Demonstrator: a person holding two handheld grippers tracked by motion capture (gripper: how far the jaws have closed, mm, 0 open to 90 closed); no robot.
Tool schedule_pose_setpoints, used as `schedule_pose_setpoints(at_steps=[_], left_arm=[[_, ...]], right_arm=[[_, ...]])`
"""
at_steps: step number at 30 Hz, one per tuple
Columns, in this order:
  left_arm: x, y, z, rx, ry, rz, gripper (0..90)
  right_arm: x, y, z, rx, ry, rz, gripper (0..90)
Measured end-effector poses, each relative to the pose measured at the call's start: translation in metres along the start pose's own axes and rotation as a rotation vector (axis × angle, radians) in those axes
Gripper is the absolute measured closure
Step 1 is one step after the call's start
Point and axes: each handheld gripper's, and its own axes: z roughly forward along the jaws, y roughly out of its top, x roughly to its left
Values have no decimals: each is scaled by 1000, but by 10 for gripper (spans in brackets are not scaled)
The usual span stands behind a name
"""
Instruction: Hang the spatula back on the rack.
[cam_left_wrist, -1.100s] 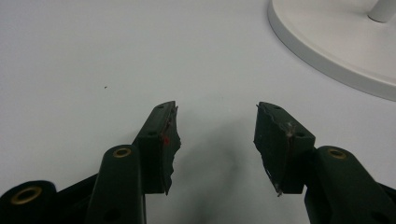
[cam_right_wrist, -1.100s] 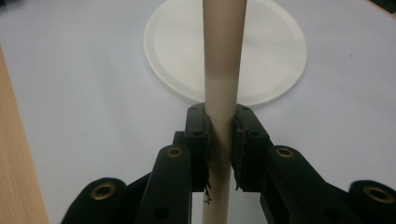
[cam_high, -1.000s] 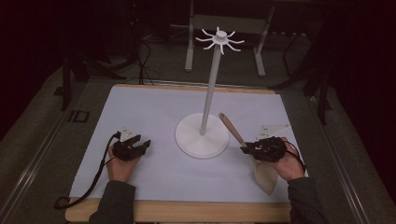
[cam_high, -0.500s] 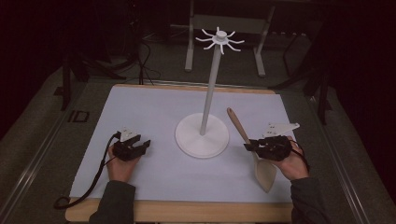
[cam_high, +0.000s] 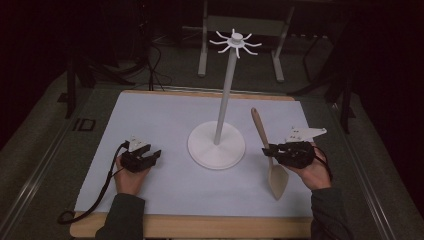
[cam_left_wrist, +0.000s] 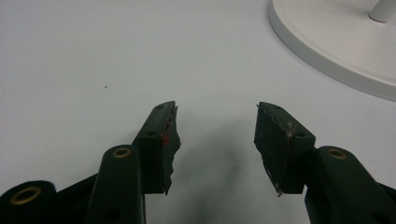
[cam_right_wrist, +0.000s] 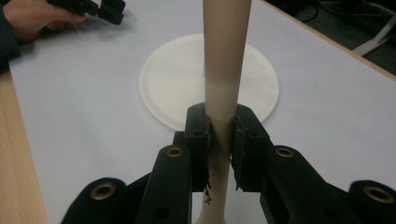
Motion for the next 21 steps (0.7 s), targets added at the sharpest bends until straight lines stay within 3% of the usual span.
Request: schedule_pose_setpoints(at_steps=[21], left_arm=[[0, 0, 0, -1, 1, 4, 490]], right_arm=[[-4, 18, -4, -107, -26, 30, 780]])
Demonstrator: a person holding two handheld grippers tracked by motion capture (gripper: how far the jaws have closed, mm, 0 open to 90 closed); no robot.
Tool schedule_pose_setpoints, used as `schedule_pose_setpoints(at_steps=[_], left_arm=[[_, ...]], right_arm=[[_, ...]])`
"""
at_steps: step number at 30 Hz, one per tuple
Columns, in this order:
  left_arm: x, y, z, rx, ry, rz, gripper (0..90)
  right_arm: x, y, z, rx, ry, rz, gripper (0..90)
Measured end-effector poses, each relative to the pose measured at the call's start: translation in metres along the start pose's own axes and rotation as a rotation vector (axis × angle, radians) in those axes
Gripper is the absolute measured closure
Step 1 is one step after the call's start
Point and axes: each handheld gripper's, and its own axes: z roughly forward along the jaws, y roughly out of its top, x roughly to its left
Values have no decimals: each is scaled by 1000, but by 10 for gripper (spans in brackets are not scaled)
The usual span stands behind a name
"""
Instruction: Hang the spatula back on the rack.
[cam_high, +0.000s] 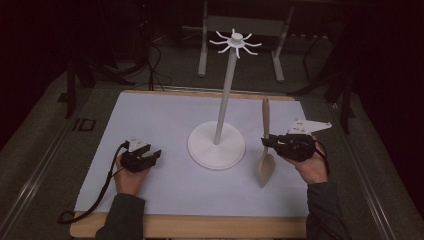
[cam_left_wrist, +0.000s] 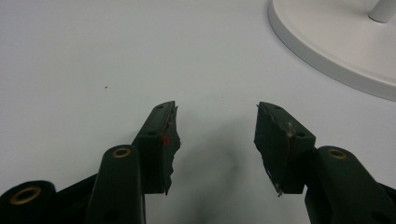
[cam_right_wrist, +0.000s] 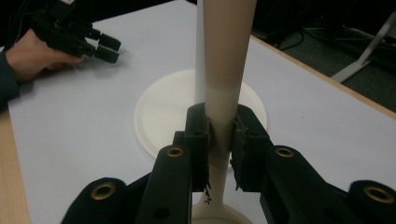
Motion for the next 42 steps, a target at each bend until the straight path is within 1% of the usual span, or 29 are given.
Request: schedule_pose_setpoints(at_steps=[7, 10, 22, 33, 42], left_arm=[[0, 0, 0, 1, 0, 0, 489], [0, 0, 0, -1, 2, 0, 489], [0, 0, 0, -4, 0, -1, 484], [0, 0, 0, -5, 3, 1, 483], [0, 0, 0, -6, 2, -1, 483]], right_arm=[[-2, 5, -1, -30, -11, 12, 780], [-5, 8, -2, -58, -9, 35, 780], [-10, 20, -7, -110, -31, 50, 780], [-10, 30, -9, -139, -37, 55, 780], [-9, 42, -7, -143, -36, 44, 779]])
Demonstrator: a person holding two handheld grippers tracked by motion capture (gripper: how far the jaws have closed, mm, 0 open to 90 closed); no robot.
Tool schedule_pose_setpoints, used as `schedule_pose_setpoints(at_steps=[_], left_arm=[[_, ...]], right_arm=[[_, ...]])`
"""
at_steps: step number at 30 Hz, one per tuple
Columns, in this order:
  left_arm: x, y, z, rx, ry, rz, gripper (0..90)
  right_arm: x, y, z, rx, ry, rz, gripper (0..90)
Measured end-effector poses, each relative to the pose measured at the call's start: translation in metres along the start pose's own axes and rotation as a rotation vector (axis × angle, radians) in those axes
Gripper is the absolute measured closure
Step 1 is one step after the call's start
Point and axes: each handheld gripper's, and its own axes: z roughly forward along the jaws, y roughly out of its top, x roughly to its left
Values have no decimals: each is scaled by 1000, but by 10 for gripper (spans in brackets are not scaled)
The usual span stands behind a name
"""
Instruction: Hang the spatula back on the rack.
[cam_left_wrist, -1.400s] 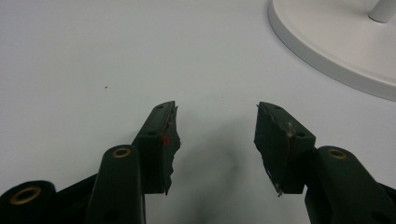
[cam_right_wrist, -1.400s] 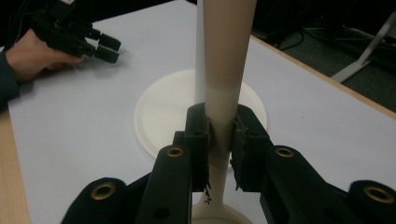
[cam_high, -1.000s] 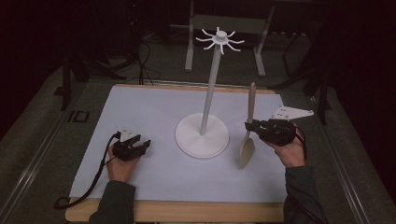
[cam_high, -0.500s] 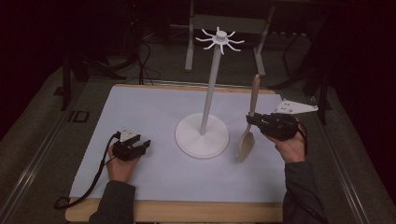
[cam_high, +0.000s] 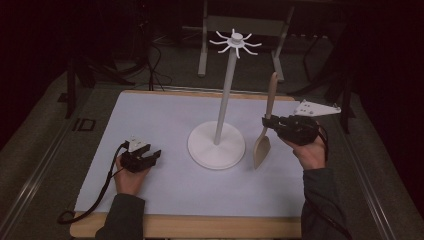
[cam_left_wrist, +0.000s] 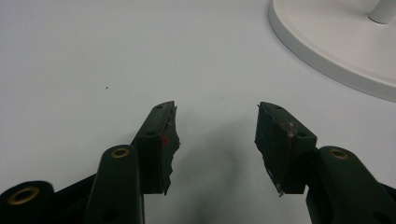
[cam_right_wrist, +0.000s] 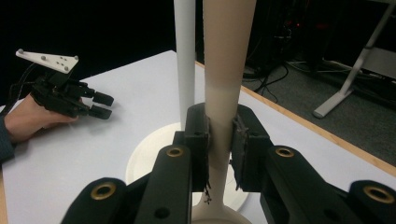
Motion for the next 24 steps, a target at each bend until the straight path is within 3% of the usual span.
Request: schedule_pose_setpoints(at_steps=[24], left_arm=[[0, 0, 0, 0, -3, -4, 482]], right_arm=[[13, 43, 11, -26, 25, -40, 779]])
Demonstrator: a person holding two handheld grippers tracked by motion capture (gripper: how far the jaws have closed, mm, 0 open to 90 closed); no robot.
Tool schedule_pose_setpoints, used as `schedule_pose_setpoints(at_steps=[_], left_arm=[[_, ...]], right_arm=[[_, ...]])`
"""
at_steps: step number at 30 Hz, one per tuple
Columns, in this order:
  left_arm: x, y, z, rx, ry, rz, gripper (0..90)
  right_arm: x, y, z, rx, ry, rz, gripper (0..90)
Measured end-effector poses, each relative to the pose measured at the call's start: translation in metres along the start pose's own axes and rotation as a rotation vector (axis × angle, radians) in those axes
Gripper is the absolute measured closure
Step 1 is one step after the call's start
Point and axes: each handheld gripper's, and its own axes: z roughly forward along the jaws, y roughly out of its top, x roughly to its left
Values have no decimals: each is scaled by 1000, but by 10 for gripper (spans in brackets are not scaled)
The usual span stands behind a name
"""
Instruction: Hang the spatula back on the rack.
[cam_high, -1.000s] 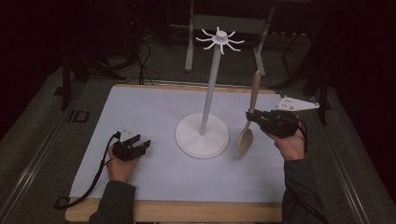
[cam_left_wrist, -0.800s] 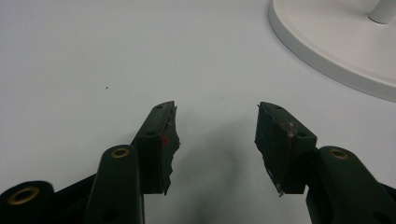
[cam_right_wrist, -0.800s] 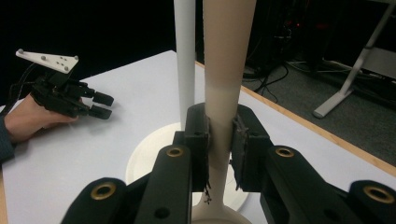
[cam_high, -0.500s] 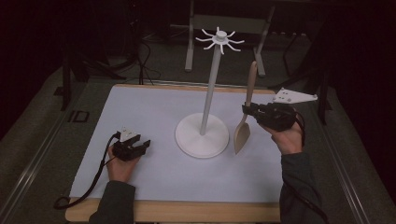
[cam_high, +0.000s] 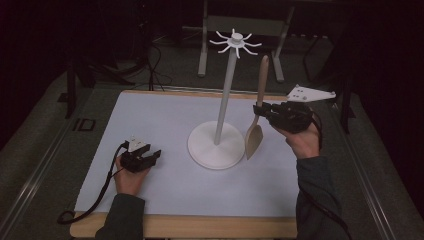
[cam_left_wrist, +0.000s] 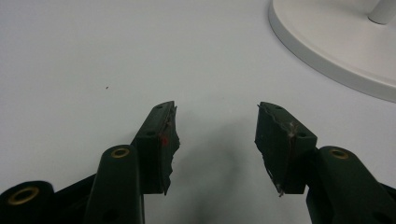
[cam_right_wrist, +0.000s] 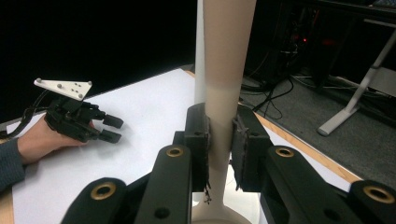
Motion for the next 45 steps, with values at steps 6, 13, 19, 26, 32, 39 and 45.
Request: schedule_pose_setpoints(at_steps=[6, 13, 19, 26, 32, 39, 45], left_arm=[[0, 0, 0, 1, -1, 0, 482], [0, 0, 0, 3, -2, -3, 482], [1, 0, 0, 3, -2, -3, 482], [1, 0, 0, 4, -2, -4, 482], [0, 0, 0, 0, -1, -5, 482], [0, 0, 0, 1, -2, -4, 482], [0, 0, 0, -1, -3, -4, 482]], right_arm=[[2, 5, 4, 2, 5, -5, 779], [3, 11, 9, 9, 9, -1, 779], [3, 13, 14, 26, 1, 6, 779], [3, 16, 19, 30, 5, 20, 779], [4, 17, 24, 46, -1, 23, 779], [4, 17, 31, 53, 4, 36, 778], [2, 16, 36, 41, 13, 48, 766]])
